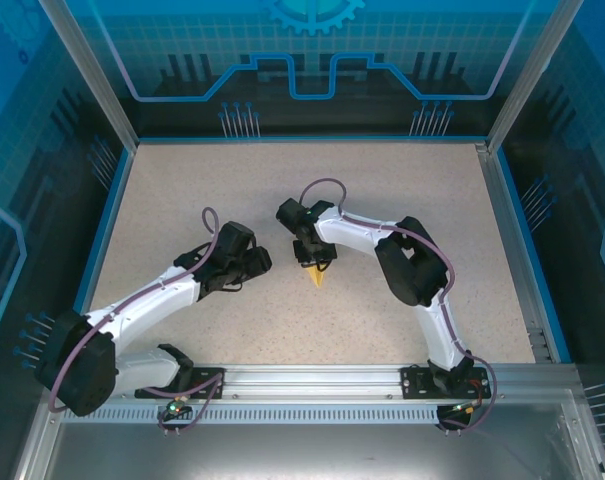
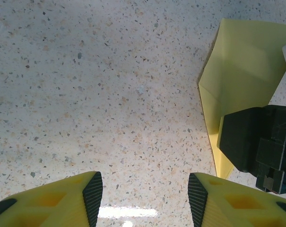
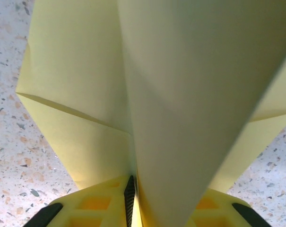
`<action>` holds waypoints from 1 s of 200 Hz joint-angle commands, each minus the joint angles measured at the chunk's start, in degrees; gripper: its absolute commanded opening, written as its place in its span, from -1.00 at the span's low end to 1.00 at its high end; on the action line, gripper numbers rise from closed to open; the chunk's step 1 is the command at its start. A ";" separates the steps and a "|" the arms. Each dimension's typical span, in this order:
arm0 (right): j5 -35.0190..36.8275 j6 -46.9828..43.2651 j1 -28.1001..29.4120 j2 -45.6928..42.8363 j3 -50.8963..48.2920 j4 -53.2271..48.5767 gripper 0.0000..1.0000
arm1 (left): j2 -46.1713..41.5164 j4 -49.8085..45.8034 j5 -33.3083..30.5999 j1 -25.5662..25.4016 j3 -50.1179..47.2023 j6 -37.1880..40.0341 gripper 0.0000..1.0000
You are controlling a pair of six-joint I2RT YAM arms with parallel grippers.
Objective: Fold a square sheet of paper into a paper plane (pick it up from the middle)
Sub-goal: Move a paper plane to the center of the table.
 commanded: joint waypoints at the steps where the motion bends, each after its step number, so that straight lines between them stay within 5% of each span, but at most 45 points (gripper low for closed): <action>1: -0.82 1.22 -0.36 3.44 0.35 -1.26 -0.45 | 0.36 -0.45 -0.12 0.60 -0.63 -0.97 0.08; 94: -1.27 2.55 -0.59 1.34 -1.85 0.67 -0.37 | -0.36 -0.66 -0.18 0.54 -0.63 -1.03 0.09; 200: 7.04 -2.65 0.81 -21.68 -3.58 -1.12 0.28 | -3.04 -2.11 -3.95 0.56 0.11 1.26 0.08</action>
